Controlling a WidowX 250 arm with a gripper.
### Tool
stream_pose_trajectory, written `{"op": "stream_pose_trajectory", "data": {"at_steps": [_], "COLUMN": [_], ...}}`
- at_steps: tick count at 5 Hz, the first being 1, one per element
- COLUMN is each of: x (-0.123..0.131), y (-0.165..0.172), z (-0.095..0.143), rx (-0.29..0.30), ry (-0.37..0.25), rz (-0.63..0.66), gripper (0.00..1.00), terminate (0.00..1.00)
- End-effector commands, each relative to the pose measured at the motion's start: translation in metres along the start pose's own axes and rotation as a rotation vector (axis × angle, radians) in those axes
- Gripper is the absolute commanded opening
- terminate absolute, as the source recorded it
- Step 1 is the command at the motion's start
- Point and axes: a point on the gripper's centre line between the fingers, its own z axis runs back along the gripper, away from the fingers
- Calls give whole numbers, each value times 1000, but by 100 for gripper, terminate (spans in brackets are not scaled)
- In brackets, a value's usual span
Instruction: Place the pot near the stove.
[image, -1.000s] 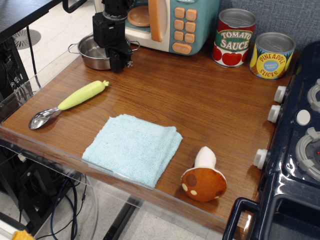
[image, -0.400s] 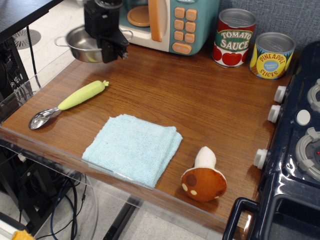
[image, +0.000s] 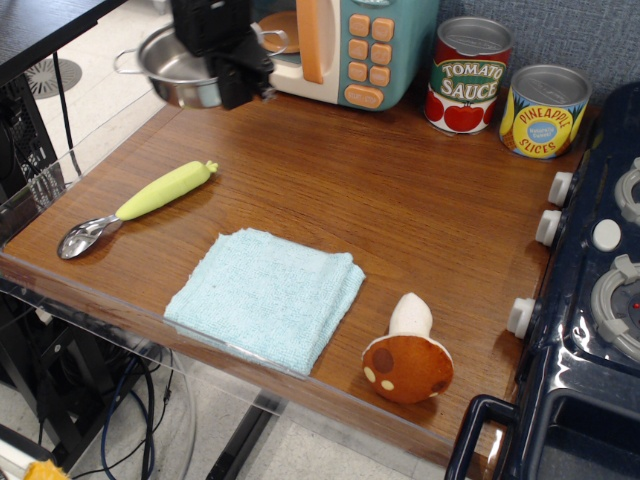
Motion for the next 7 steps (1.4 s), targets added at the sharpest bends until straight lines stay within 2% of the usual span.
{"op": "stream_pose_trajectory", "data": {"at_steps": [1, 2, 3, 5, 7], "x": [-28, -50, -73, -99, -114], "y": [81, 119, 149, 166, 165], "z": [37, 34, 16, -17, -35], "rx": [-16, -4, -11, -14, 19], "ry": [85, 88, 85, 45, 23], "rz": [-178, -245, -321, -352, -344], "gripper": [0, 0, 0, 0, 0], "terminate": [0, 0, 0, 0, 0]}}
